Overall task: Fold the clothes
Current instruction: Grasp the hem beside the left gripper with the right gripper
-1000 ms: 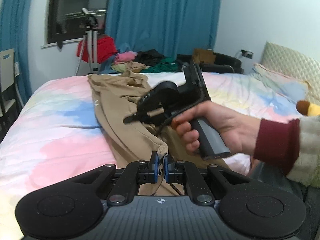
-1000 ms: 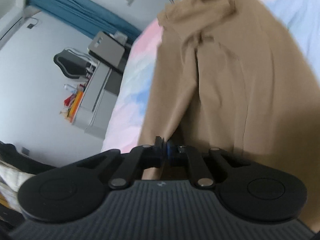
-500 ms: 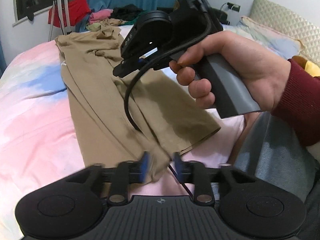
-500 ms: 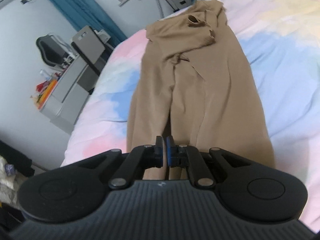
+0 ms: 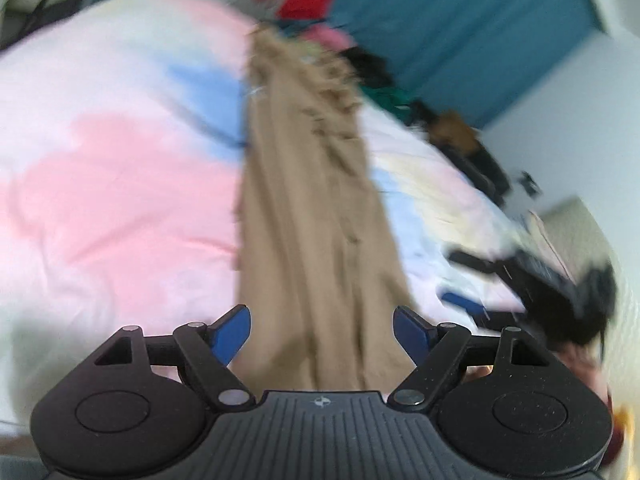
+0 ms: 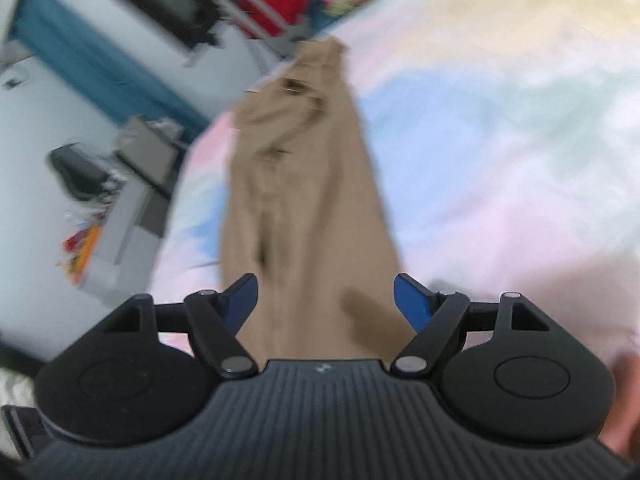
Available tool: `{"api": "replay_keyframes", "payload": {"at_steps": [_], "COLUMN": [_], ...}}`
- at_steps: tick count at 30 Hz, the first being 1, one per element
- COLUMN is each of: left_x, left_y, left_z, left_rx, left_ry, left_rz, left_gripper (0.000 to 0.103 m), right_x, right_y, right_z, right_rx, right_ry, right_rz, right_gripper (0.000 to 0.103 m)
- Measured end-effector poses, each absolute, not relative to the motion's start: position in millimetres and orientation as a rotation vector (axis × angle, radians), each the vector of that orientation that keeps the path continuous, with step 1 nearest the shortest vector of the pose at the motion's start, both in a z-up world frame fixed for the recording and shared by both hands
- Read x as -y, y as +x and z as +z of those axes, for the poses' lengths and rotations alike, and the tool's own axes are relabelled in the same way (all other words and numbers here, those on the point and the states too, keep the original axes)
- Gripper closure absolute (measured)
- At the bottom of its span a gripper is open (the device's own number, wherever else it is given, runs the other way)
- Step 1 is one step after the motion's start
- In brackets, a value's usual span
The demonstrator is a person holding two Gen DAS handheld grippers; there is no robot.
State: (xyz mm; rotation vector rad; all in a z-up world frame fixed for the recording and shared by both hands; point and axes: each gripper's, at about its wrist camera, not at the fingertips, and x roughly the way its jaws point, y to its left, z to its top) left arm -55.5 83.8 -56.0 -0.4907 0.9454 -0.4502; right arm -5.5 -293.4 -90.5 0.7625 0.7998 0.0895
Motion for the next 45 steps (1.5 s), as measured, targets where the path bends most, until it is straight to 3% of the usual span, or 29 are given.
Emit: {"api": "replay_keyframes", "payload": {"at_steps": [8, 16, 20, 24, 26, 28, 32, 34, 37, 39, 43, 45], "left_x": [-92, -84, -80, -80, -79, -80, -81, -78, -77, -79, -84, -90], "left_y": [-35, -30, -32, -38, -40, -39, -36, -35, -35, -36, -40, -44], "left_z": [-89, -109, -111, -111, -111, -114, -118, -117, -117, -118, -116, -113], "left_rx": [-1.074, -1.171, -1.185, -1.197, -1.200, -1.209, -1.226, -1.220, -1.208, -1.198, -1.157, -1.115], "left_ry": [-0.617, -0.672, -0.632, -0.628, -0.621, -0.628, -0.649, -0.638, -0.635, -0.657, -0.688, -0.705], "left_rz": [-0.423, -0.543, -0.550, -0.559, -0.553, -0.539, -0.542, -0.562, -0.564, -0.558, -0.547, -0.542], "left_gripper": [0.023, 0.039, 0.053, 0.069, 0.069, 0.069, 0.058, 0.058, 0.070, 0.089, 0.093, 0.095], "right_x": [285, 274, 260, 253, 255, 255, 252, 250, 243, 243, 245, 245], "right_y": [8, 0, -16, -32, -36, -39, -43, -48, -57, -60, -57, -56], "right_z": [-125, -140, -137, -129, -127, -125, -122, -118, -112, -115, -117, -116], "right_rx": [-0.917, -1.009, -1.048, -1.032, -1.032, -1.034, -1.035, -1.017, -0.981, -0.981, -0.958, -0.943], "right_ry": [0.829, 0.935, 0.926, 0.885, 0.882, 0.865, 0.828, 0.807, 0.770, 0.798, 0.814, 0.818], "right_rz": [0.044, 0.100, 0.127, 0.099, 0.075, 0.077, 0.094, 0.091, 0.103, 0.093, 0.040, 0.039], "right_gripper": [0.027, 0.027, 0.029, 0.039, 0.053, 0.053, 0.053, 0.060, 0.060, 0.061, 0.089, 0.091]}}
